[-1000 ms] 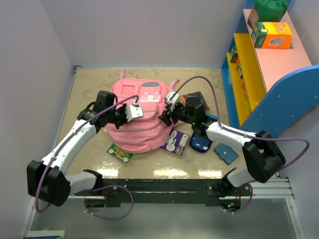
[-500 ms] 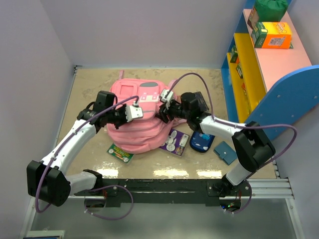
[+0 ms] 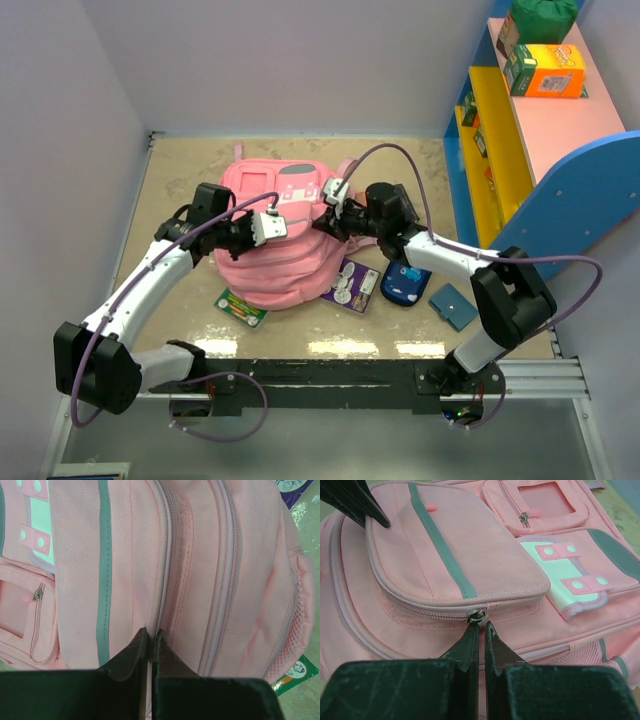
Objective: Pack the student bag
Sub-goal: Unzip the student bag at the center of the board.
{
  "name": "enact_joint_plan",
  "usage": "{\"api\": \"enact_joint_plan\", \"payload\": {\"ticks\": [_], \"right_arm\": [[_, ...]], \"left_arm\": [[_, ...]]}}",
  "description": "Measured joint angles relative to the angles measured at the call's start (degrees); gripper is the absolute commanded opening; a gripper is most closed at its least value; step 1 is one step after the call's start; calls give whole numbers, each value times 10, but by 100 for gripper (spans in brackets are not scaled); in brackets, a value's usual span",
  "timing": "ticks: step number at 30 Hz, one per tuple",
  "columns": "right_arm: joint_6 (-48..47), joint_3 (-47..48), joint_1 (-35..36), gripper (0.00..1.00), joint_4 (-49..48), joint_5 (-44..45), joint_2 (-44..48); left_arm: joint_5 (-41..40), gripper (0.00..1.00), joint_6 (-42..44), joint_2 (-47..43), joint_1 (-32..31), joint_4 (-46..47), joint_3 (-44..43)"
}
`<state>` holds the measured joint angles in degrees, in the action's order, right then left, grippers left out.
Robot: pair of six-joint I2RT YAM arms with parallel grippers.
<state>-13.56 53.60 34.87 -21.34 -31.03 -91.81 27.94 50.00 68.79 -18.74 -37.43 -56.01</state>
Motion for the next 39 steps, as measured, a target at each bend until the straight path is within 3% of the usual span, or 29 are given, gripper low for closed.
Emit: {"api": "enact_joint_plan", "payload": {"ticks": [8, 14, 22, 23, 26, 29, 34, 39], "right_arm": [[21, -40, 10, 0, -4, 17, 36], [51, -71, 52, 0, 5, 67, 90], [107, -89, 132, 0, 6, 59, 148], [110, -89, 132, 9, 7, 60, 149], [120, -93, 131, 63, 17, 94, 155], [124, -106, 123, 78, 23, 148, 181], [125, -114, 41, 81, -3, 145, 200], [95, -107, -15, 73, -28, 57, 151]], "left_arm": [[5, 0, -11, 0, 0, 0, 0], [-7, 0, -26, 0, -1, 2, 5], [-16, 0, -41, 0, -9, 35, 12], [-17, 0, -42, 0, -11, 35, 12], [-19, 0, -42, 0, -13, 35, 12], [-19, 0, -40, 0, -13, 34, 12], [-18, 0, -33, -1, -13, 29, 12], [-14, 0, -7, -9, -13, 16, 13]]}}
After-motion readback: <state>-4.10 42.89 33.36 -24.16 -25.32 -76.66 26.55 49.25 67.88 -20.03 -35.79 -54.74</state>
